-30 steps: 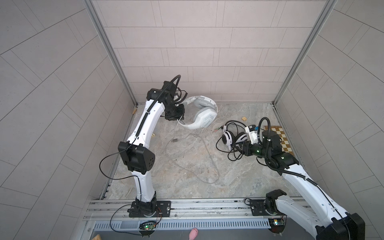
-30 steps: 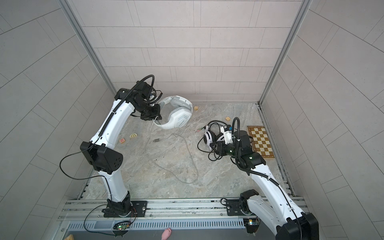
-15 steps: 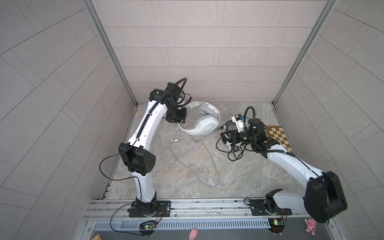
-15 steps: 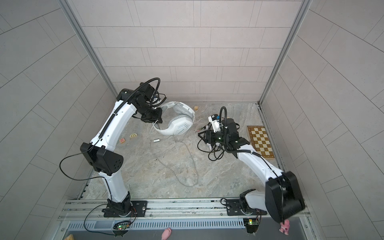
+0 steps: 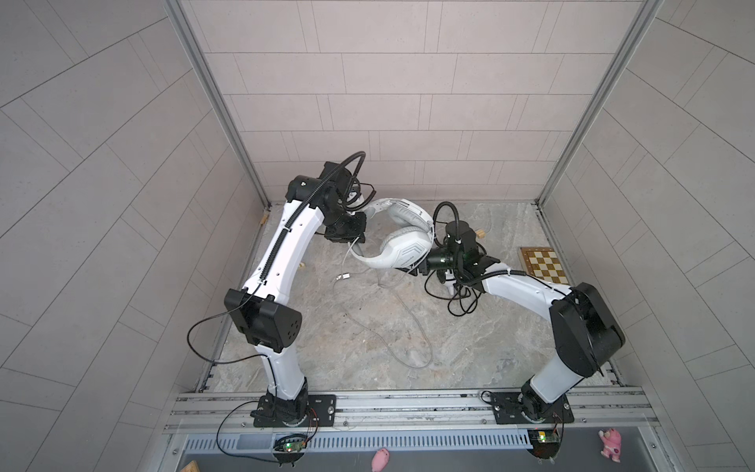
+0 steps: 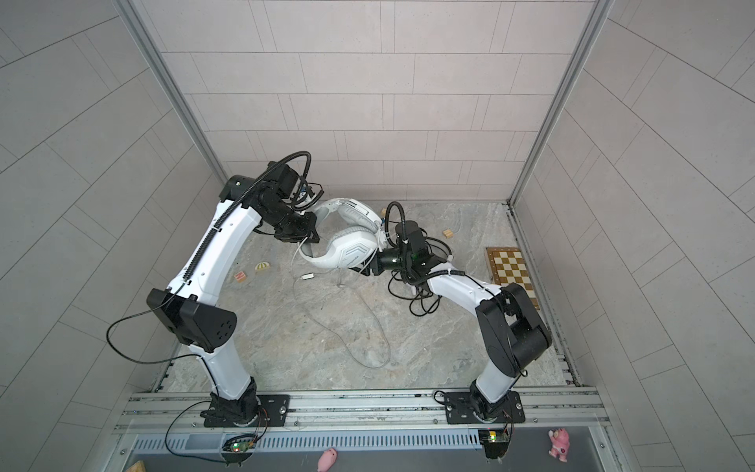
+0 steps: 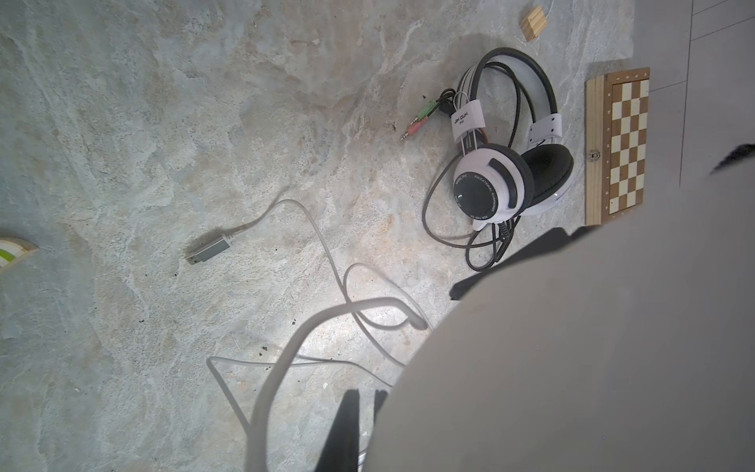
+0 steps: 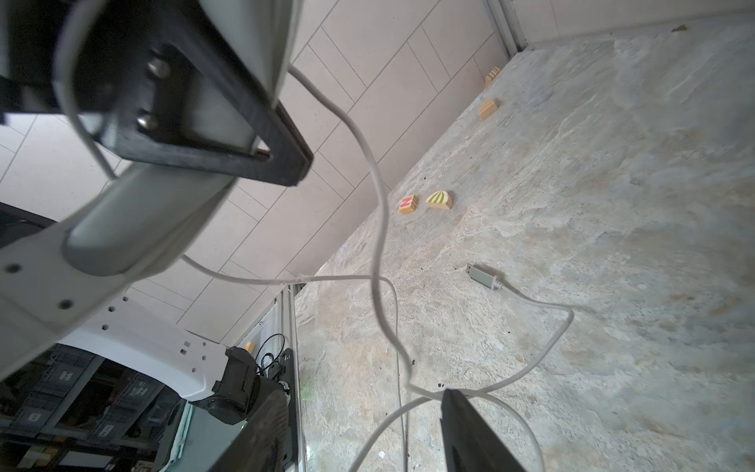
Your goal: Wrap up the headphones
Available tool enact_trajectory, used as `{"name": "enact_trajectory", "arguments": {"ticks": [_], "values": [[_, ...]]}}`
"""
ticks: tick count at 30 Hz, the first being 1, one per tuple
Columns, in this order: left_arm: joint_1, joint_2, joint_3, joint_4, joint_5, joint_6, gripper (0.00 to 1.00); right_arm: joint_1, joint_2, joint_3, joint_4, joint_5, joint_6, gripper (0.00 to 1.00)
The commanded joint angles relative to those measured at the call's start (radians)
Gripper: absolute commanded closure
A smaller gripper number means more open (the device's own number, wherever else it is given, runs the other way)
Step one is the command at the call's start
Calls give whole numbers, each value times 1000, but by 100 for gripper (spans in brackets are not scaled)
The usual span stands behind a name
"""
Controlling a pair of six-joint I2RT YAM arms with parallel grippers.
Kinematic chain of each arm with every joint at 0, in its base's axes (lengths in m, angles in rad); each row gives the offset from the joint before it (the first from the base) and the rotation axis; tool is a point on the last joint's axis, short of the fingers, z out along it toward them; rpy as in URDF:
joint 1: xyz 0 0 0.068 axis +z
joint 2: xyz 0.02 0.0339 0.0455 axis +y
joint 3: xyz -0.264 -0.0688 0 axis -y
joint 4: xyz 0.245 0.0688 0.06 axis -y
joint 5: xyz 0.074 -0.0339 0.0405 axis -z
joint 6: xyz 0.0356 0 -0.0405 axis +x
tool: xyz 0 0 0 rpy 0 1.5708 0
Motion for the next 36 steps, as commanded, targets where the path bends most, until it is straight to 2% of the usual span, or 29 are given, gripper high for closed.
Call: {"name": "enact_trajectory", "arguments": {"ticks": [1, 4, 6, 9, 13, 14, 17, 19, 23, 30, 32, 36], "values": [[-1, -45, -4, 5, 48, -6, 100, 21, 35, 32, 40, 9, 12, 38], [-1, -47, -9, 6, 51, -7, 100, 33, 70, 68, 9, 63, 2, 38], [-1, -49, -8, 11, 53, -8, 100, 36, 94, 93, 12, 58, 12, 38], [-2, -47, -11, 17, 54, -9, 100, 62, 118, 84, 107, 29, 68, 38], [-1, -60, -29, 35, 75, -19, 100, 90, 164, 96, 110, 63, 78, 42], [-1, -60, -25, 35, 76, -20, 100, 89, 174, 98, 111, 74, 83, 45], [1, -66, -14, 34, 73, -20, 100, 74, 185, 88, 123, 116, 94, 69], [6, -79, -16, 40, 60, -24, 100, 50, 178, 75, 119, 143, 96, 79], [25, -109, -23, 77, 51, -47, 100, -26, 128, 24, 106, 217, 108, 89], [68, -159, -25, 126, 64, -90, 100, -175, 23, -51, 52, 288, 115, 91], [77, -161, -18, 129, 68, -97, 100, -194, 6, -46, -2, 304, 85, 91], [87, -158, 11, 134, 88, -116, 100, -209, -21, -26, -161, 406, -2, 91]]}}
